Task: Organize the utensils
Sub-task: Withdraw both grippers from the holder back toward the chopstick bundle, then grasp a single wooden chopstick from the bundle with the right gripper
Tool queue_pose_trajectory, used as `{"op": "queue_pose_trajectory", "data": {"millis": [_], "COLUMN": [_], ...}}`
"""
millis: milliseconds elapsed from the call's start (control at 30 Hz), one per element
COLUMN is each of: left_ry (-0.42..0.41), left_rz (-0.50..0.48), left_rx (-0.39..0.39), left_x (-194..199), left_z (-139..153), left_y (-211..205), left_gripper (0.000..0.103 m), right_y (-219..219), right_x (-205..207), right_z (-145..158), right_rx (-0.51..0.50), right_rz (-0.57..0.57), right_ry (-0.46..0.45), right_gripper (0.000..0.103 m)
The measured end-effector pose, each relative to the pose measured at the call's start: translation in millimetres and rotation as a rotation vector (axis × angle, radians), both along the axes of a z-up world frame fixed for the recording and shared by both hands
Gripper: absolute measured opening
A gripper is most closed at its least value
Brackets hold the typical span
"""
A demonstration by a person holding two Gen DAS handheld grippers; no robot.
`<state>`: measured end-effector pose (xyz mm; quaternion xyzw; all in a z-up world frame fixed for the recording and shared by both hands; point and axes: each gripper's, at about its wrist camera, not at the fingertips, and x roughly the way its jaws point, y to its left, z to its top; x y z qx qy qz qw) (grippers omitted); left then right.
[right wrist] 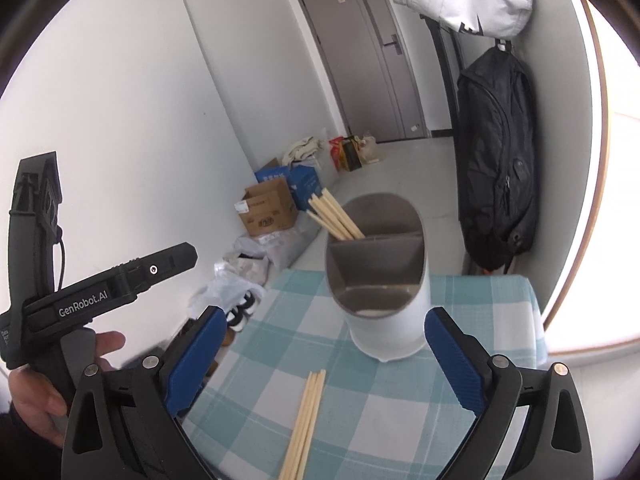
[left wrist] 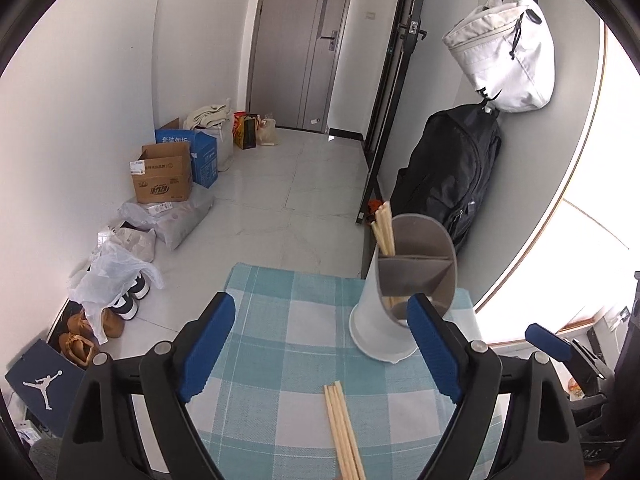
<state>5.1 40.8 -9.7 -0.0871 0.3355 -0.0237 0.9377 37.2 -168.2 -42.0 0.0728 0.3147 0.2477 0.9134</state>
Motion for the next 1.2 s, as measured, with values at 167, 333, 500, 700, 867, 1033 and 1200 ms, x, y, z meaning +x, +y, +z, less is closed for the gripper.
{"op": "queue_pose_trajectory", "data": {"millis": [167, 333, 500, 700, 867, 1033, 1200], "left_ry": [0.031, 0.085, 0.161, 0.210, 0.224, 0.260, 0.277], "left_rz": [0.017, 0.033, 0.078, 0.111, 0.133, 0.171, 0.179], "left_rx": [-0.032, -0.048, -0.078, -0.115, -0.129, -0.184, -0.201], "left_x": [1.0, 4.7, 7.7, 13.4, 15.4, 13.5, 15.3], "left_z": [-24.4, -48.7, -71.4, -80.8, -84.7, -90.9, -95.2], "left_y": [10.9, 18.8, 38.4, 54.2, 65.5, 77.8, 85.1], "left_gripper": [0.085, 0.085, 0.085, 0.085, 0.085, 0.085, 0.085], "right_y": [6.8, 17.4, 41.0, 71.1, 95.2, 110.3, 118.1], "right_x": [-0.6, 7.6, 25.7, 47.0, 61.2, 64.2, 62.6], "right_z": [-21.1, -45.9, -80.0, -113.5, -137.4, -151.3, -150.6], "right_rx": [-0.046, -0.076, -0.127, -0.203, -0.307, -0.413, -0.472], "right_rz": [0.018, 0.045, 0.124, 0.156, 0.171, 0.187, 0.173], "right_ry": [0.034, 0.124, 0.291, 0.397, 0.442, 0.454, 0.443], "right_gripper": [0.102, 0.101, 0.088, 0.063, 0.039, 0.026, 0.021]}}
